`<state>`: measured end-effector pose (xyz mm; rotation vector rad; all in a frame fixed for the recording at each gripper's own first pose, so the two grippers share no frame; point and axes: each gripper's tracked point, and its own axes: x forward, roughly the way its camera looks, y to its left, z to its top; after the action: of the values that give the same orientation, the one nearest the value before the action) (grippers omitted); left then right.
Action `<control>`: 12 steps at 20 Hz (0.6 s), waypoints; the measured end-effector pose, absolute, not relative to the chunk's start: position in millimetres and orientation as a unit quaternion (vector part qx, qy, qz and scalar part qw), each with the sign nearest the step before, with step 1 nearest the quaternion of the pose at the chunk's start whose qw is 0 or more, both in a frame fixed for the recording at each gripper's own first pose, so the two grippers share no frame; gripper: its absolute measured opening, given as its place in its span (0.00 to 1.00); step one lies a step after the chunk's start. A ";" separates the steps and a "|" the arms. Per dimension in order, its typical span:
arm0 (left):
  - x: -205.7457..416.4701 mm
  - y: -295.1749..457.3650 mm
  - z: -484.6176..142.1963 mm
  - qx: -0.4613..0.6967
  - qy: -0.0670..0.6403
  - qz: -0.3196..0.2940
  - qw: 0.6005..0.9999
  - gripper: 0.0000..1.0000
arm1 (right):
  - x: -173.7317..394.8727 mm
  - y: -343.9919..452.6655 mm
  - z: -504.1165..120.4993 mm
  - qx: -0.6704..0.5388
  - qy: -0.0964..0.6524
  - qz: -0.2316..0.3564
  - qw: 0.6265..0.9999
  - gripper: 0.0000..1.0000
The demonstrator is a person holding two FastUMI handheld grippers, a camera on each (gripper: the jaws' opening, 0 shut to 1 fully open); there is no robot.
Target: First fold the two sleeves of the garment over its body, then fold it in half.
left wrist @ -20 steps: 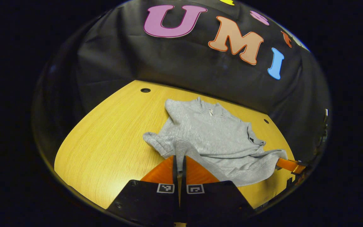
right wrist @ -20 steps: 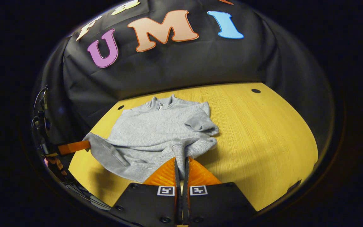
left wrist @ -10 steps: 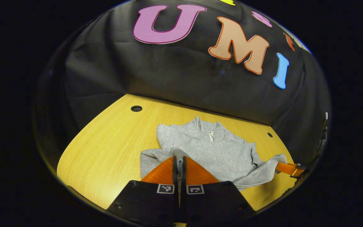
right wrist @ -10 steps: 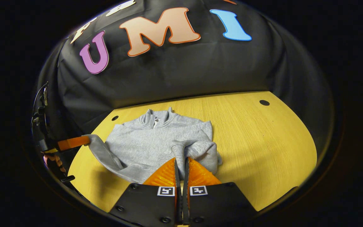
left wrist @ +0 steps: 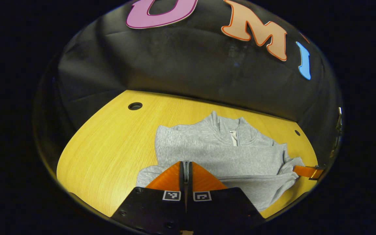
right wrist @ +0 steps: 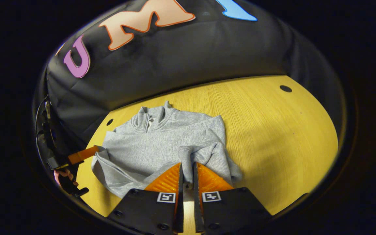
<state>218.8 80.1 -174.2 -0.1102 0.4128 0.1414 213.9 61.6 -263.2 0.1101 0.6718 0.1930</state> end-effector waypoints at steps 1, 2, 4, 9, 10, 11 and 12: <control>219.2 79.4 -179.7 -0.059 0.213 0.073 0.973 0.00 | 214.1 64.4 -262.2 0.064 0.330 0.099 0.937 0.21; 219.5 80.0 -183.4 -0.064 0.216 0.076 0.971 0.00 | 213.7 68.5 -260.4 0.076 0.330 0.108 0.935 0.25; 219.6 82.4 -180.2 -0.068 0.210 0.080 0.972 0.08 | 214.6 79.0 -257.0 0.095 0.327 0.126 0.932 0.58; 208.8 98.5 -165.3 -0.055 0.193 0.113 0.973 0.92 | 215.4 82.9 -228.7 0.073 0.285 0.129 0.947 0.93; 206.1 100.0 -157.5 -0.057 0.184 0.115 0.975 0.96 | 217.8 83.3 -220.8 0.068 0.273 0.129 0.951 0.97; 202.7 99.9 -149.1 -0.057 0.173 0.114 0.977 0.96 | 217.3 80.5 -212.6 0.059 0.261 0.126 0.955 0.97; 196.8 99.2 -138.9 -0.054 0.163 0.113 0.979 0.96 | 215.3 78.5 -201.7 0.049 0.249 0.125 0.959 0.92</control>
<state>196.8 99.2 -138.9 -0.1088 0.3279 0.2276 215.3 78.5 -201.7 0.0987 0.5048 0.2525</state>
